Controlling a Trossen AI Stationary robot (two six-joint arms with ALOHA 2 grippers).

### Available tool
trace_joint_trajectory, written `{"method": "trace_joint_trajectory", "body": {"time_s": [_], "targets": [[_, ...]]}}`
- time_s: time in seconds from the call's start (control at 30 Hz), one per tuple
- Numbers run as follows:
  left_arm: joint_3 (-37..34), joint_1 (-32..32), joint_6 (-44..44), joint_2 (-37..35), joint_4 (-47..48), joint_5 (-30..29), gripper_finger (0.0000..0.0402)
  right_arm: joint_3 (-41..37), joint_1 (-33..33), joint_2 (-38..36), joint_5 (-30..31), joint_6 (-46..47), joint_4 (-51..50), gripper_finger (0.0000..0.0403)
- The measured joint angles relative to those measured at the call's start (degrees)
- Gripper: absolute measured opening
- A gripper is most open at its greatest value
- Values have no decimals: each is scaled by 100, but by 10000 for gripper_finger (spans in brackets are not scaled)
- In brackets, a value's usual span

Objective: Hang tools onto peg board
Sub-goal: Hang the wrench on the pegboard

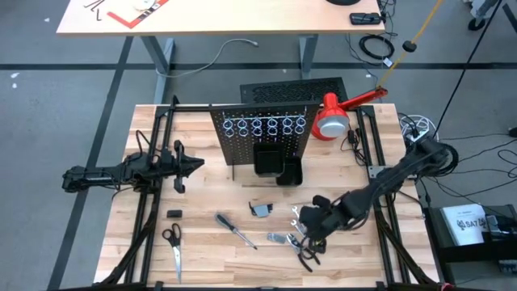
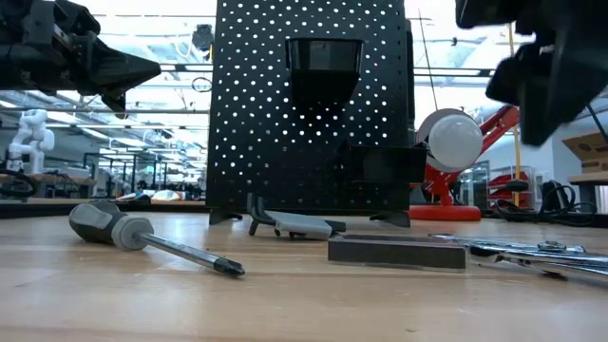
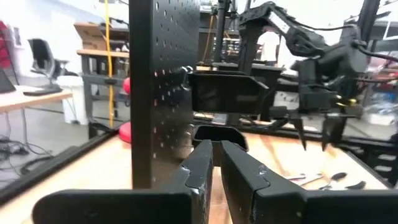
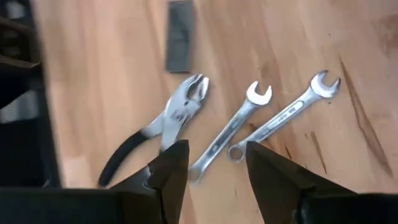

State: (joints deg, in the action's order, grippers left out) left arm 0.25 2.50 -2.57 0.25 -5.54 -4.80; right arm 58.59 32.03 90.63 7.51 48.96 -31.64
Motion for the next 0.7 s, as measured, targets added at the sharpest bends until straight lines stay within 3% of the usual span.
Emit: {"method": "trace_joint_trajectory", "body": {"time_s": [0.37,0.7], "targets": [[0,0,42,9,9,-26,41,-2,-4,885,606,1072,27,144],[0,4,44,10,53,-318,41,11,-292,1311,618,1371,-6,144]]}}
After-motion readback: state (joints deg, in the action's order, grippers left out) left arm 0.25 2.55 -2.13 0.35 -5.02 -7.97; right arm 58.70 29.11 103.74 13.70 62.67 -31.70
